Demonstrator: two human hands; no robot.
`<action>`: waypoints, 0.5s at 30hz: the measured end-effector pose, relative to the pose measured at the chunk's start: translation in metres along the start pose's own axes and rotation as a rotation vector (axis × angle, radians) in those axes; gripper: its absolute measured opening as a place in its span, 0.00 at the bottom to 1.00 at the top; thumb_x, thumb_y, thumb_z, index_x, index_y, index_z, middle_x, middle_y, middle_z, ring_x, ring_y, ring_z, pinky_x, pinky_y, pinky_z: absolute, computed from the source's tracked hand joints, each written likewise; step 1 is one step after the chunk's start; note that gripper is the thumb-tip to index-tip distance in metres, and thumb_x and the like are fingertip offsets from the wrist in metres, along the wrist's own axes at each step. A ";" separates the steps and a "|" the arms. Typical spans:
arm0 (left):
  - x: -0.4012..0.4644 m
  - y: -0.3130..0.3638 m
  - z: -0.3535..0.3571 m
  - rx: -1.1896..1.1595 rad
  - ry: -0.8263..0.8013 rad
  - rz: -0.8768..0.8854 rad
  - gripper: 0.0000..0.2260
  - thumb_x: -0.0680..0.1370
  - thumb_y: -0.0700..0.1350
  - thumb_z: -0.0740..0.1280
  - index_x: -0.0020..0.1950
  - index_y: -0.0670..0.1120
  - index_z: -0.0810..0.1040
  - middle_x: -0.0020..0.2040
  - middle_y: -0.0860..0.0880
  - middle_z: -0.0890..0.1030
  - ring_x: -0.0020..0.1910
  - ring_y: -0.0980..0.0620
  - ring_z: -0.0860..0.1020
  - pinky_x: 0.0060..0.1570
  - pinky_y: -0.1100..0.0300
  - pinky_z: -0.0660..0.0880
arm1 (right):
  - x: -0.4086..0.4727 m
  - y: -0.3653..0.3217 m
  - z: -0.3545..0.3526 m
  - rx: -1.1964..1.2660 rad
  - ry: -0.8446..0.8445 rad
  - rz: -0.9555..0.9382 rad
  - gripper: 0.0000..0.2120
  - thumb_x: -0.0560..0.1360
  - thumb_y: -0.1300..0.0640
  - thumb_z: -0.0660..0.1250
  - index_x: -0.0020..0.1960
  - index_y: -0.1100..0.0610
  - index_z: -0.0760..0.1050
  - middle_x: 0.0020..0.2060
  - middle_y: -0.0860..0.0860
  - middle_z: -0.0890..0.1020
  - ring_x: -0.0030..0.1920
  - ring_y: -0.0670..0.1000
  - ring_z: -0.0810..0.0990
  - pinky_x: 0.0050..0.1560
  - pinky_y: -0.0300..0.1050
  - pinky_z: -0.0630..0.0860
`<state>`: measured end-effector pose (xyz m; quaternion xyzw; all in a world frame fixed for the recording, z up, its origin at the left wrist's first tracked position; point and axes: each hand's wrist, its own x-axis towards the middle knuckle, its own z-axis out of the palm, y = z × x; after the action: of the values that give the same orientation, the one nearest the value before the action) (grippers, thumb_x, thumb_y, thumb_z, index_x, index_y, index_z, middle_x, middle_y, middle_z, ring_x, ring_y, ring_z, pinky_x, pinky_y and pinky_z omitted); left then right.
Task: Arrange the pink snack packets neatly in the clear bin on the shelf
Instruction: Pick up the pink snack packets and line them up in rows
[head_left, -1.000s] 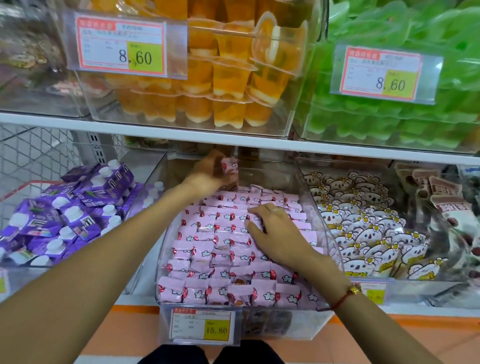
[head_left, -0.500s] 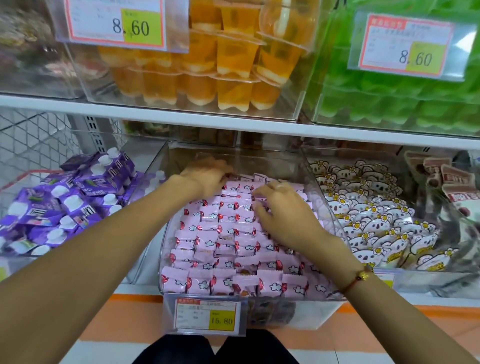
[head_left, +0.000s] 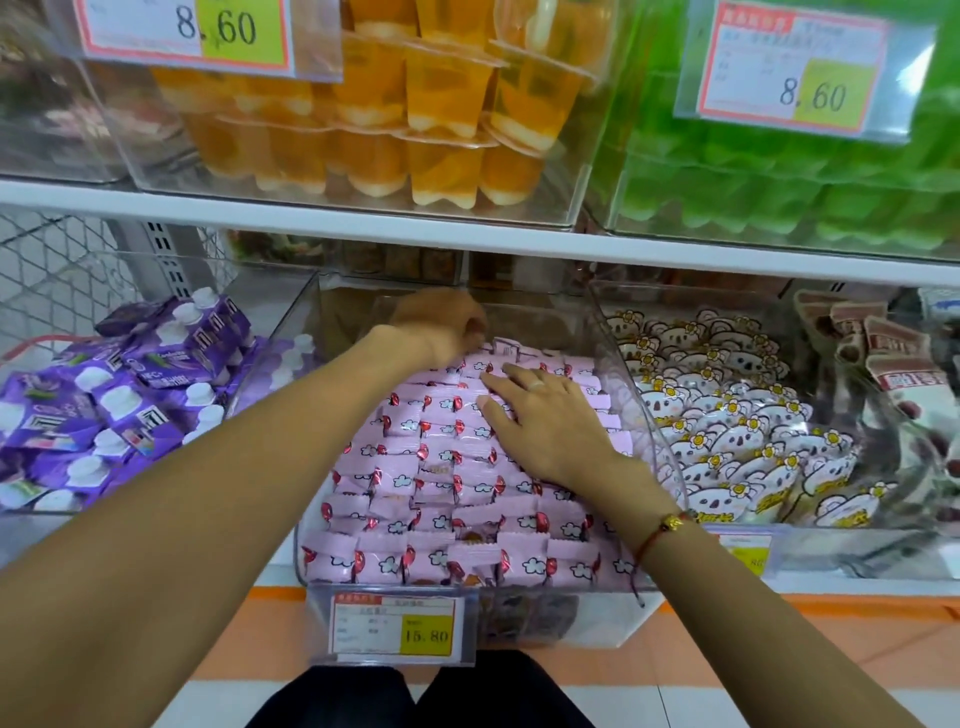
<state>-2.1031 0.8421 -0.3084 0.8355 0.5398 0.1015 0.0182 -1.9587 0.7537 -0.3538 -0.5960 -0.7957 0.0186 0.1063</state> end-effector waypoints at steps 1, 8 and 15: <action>0.001 0.003 0.001 0.012 -0.017 0.010 0.11 0.79 0.51 0.63 0.59 0.52 0.80 0.59 0.49 0.79 0.56 0.46 0.77 0.55 0.55 0.73 | 0.000 0.000 0.000 0.005 -0.002 0.000 0.23 0.81 0.44 0.49 0.74 0.48 0.62 0.74 0.51 0.64 0.72 0.53 0.60 0.70 0.49 0.53; 0.002 0.002 0.009 -0.009 0.059 -0.097 0.07 0.79 0.48 0.64 0.53 0.50 0.81 0.55 0.49 0.80 0.54 0.48 0.76 0.55 0.55 0.73 | 0.000 0.001 0.002 0.020 0.003 0.007 0.23 0.81 0.44 0.49 0.74 0.47 0.61 0.74 0.51 0.63 0.73 0.52 0.59 0.71 0.49 0.52; -0.004 0.005 0.002 -0.355 0.348 -0.260 0.10 0.83 0.49 0.53 0.54 0.45 0.71 0.51 0.43 0.75 0.49 0.44 0.75 0.45 0.54 0.68 | 0.000 0.002 0.003 0.029 -0.013 0.017 0.23 0.81 0.43 0.49 0.74 0.47 0.61 0.74 0.51 0.63 0.73 0.53 0.59 0.71 0.49 0.52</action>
<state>-2.1003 0.8364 -0.3106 0.7131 0.6111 0.3332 0.0839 -1.9576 0.7545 -0.3566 -0.6008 -0.7911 0.0347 0.1097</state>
